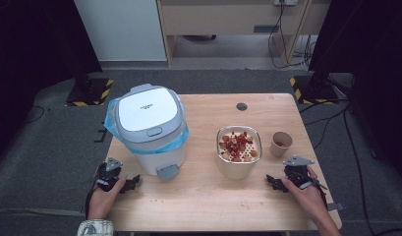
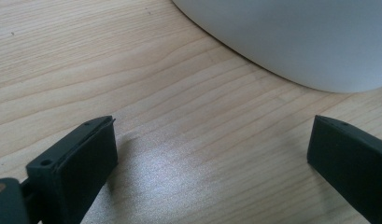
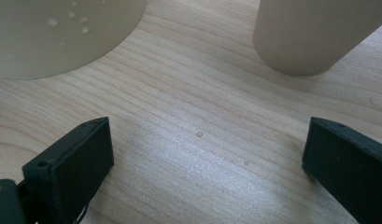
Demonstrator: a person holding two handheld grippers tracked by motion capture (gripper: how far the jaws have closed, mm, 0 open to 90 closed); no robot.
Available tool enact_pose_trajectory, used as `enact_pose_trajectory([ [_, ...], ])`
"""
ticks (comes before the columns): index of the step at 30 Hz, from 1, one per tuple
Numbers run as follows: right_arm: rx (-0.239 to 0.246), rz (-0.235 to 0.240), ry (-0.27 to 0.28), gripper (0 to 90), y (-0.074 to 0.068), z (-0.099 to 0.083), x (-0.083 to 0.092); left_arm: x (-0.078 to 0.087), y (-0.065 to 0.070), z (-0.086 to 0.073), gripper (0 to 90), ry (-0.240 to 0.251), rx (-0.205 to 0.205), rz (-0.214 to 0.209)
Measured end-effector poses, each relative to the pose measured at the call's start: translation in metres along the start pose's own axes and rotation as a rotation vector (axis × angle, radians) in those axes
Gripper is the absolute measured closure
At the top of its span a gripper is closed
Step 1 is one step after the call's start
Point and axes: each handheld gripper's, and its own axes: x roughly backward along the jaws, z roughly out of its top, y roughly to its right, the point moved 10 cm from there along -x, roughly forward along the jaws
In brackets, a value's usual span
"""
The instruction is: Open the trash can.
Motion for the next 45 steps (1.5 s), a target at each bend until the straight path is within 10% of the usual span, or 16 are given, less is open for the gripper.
enact_pose_trajectory([
  [6, 0.000, 0.004, -0.002, 2.3, -0.001, -0.001, 0.001, 0.000, 0.001, 0.000, 1.1, 0.002, 0.008, 0.009],
  [11, 0.008, 0.007, 0.000, 2.3, -0.001, -0.001, 0.001, 0.012, 0.003, 0.007, 27.8, 0.051, 0.021, -0.008],
  [29, 0.003, 0.005, -0.001, 2.3, -0.002, -0.003, 0.003, 0.054, 0.083, 0.035, 87.5, 0.143, -0.371, -0.034],
  [45, 0.002, 0.003, -0.001, 2.2, -0.002, -0.004, 0.004, 0.020, 0.133, 0.047, 89.5, 0.103, -0.563, -0.079],
])
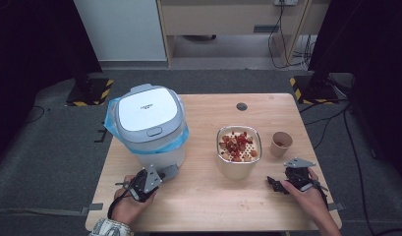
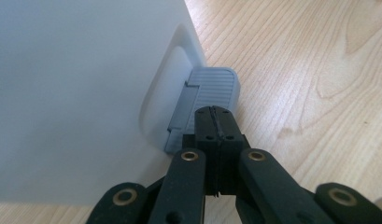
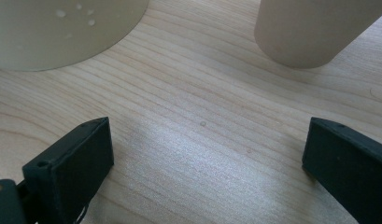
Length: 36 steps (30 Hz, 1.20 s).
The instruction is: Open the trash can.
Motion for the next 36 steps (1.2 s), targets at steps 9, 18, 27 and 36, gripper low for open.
enact_pose_trajectory([
  [9, 0.001, 0.000, 0.001, 2.2, 0.000, 0.000, 0.000, -0.017, 0.001, 0.005, 89.4, -0.033, -0.044, 0.013],
  [18, -0.001, -0.001, 0.000, 2.2, 0.000, -0.001, 0.001, -0.020, 0.001, 0.001, 89.6, -0.042, -0.023, -0.002],
  [27, 0.003, 0.001, 0.000, 2.2, 0.000, -0.001, 0.001, -0.021, 0.001, 0.000, 89.6, -0.045, -0.007, -0.006],
  [36, 0.003, 0.001, 0.000, 2.3, 0.000, -0.001, 0.001, -0.022, 0.002, -0.002, 89.7, -0.047, -0.001, -0.013],
])
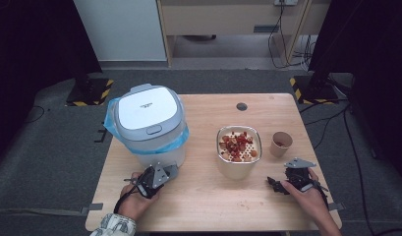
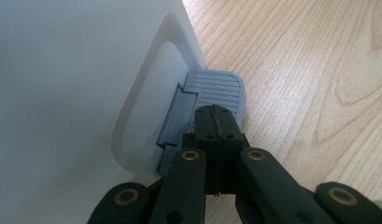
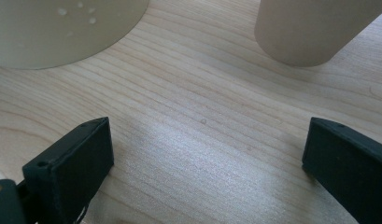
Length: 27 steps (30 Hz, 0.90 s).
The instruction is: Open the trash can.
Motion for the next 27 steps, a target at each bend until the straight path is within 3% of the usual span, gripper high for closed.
enact_pose_trajectory([
  [11, 0.000, 0.000, 0.000, 2.2, 0.0000, 0.0000, 0.0000, -0.0060, 0.0033, -0.0039, 89.6, -0.036, -0.026, -0.001],
  [22, -0.007, -0.006, -0.008, 4.1, -0.0002, 0.0007, 0.0004, -0.0073, 0.0043, -0.0049, 89.6, -0.047, -0.027, -0.004],
  [27, 0.004, -0.025, 0.026, 5.2, 0.0029, 0.0085, 0.0038, -0.0072, 0.0042, -0.0049, 89.6, -0.045, -0.024, -0.005],
])
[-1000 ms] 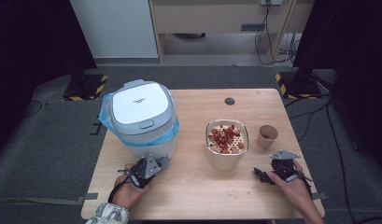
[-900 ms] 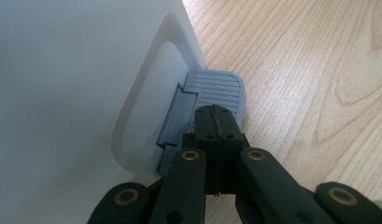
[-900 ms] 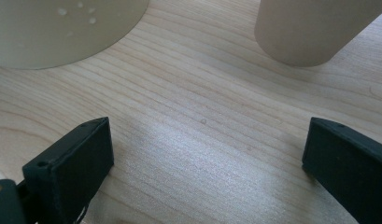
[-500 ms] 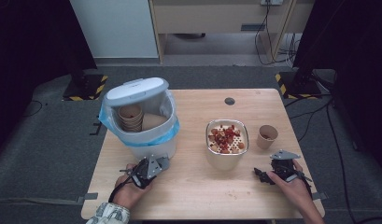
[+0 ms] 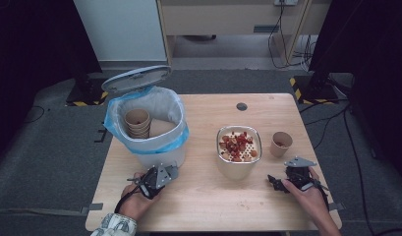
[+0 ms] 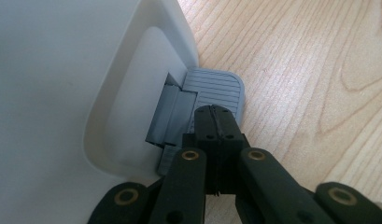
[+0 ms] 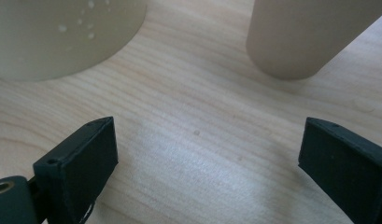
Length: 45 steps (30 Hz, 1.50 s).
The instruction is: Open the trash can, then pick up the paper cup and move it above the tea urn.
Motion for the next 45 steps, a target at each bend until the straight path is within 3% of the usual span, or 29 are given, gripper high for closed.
enact_pose_trajectory([
  [7, -0.019, -0.061, 0.046, 7.5, 0.013, 0.009, 0.005, 0.000, 0.000, 0.000, 89.6, 0.003, 0.006, -0.005],
  [17, -0.045, -0.069, 0.065, 7.4, 0.017, 0.012, 0.007, 0.000, 0.000, 0.000, 89.6, 0.005, 0.007, -0.005],
  [25, -0.128, -0.099, 0.109, 7.1, 0.035, 0.027, 0.013, 0.000, 0.000, 0.000, 89.7, 0.005, 0.009, -0.006],
  [31, -0.131, -0.101, 0.114, 6.8, 0.040, 0.037, 0.013, 0.000, 0.000, 0.000, 89.6, 0.004, 0.006, -0.006],
  [39, -0.165, -0.091, 0.167, 7.6, 0.045, 0.058, 0.012, 0.000, -0.001, 0.000, 89.6, 0.005, 0.008, -0.006],
  [45, -0.173, -0.096, 0.172, 7.7, 0.048, 0.058, 0.007, 0.000, -0.001, 0.000, 89.6, 0.006, 0.010, -0.008],
])
